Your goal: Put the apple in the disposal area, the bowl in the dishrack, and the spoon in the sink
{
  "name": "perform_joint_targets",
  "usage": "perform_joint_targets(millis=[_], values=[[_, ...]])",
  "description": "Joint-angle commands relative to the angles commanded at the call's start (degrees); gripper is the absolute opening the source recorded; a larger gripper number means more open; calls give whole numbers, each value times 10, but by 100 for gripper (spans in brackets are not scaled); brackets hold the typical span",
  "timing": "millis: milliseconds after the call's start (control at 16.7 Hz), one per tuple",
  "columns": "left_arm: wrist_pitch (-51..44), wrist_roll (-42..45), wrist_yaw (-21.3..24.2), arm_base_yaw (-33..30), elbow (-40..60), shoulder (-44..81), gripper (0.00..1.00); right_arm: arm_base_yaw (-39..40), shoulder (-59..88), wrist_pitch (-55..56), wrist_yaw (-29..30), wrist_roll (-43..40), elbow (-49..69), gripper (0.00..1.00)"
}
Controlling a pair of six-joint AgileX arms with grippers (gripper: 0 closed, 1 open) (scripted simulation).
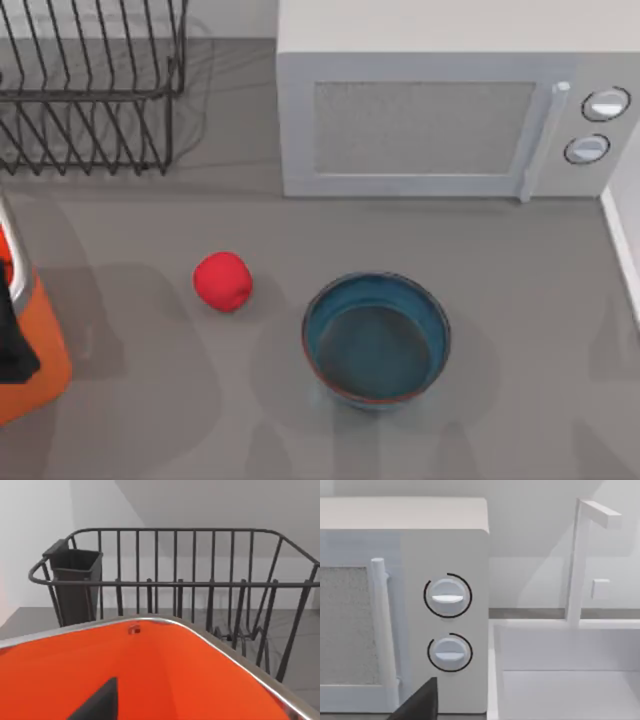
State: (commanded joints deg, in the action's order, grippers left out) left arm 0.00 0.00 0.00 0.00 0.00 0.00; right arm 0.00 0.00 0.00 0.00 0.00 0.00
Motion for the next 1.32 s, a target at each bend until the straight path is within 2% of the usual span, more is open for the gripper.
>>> perform_joint_targets(millis=[240,540,840,1320], values=[[-8,5,-3,-4,13,17,100,0,0,0,0,0,0,100],[-81,45,-13,-48,111,151,100,0,0,0,0,0,0,100],[-211,108,-10,-127,277,381,100,0,0,0,0,0,0,100],[-450,196,1,-236,620,826,100,0,0,0,0,0,0,100]])
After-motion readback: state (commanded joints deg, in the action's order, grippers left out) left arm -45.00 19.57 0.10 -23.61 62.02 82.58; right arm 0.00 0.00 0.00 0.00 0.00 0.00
